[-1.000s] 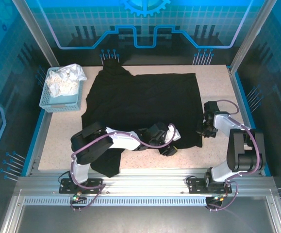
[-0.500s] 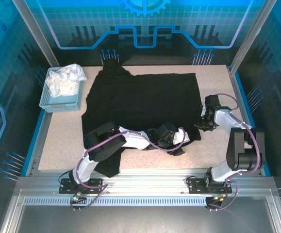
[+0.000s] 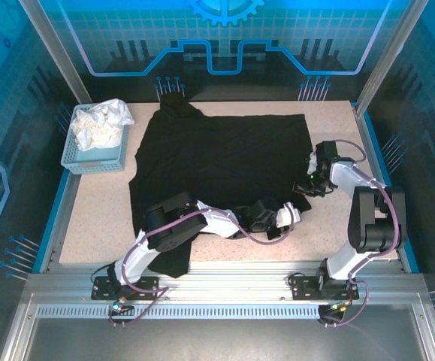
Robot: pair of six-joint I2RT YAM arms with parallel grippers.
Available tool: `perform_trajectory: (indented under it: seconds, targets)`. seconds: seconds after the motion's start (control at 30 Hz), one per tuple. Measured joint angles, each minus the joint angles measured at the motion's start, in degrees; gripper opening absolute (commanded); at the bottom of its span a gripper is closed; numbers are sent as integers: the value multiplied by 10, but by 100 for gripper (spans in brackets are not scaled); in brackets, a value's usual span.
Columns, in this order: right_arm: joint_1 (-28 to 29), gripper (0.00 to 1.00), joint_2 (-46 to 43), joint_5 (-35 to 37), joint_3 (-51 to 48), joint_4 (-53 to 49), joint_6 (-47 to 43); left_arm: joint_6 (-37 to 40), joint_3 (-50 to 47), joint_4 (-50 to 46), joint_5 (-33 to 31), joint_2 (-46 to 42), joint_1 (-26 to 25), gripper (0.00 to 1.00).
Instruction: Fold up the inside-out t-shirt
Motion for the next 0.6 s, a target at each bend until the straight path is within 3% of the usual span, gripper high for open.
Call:
perform_trajectory:
  seconds: [0.1, 0.2, 0.6]
  targets:
    - [-2, 32, 0, 0, 7, -2, -4, -31, -6, 22, 4, 0, 6, 0]
    - [-12, 39, -9, 4, 5, -7, -4, -73, -26, 42, 23, -1, 16, 0]
    - [-5, 45, -147, 73, -71, -29, 6, -253, -79, 116, 99, -13, 75, 0]
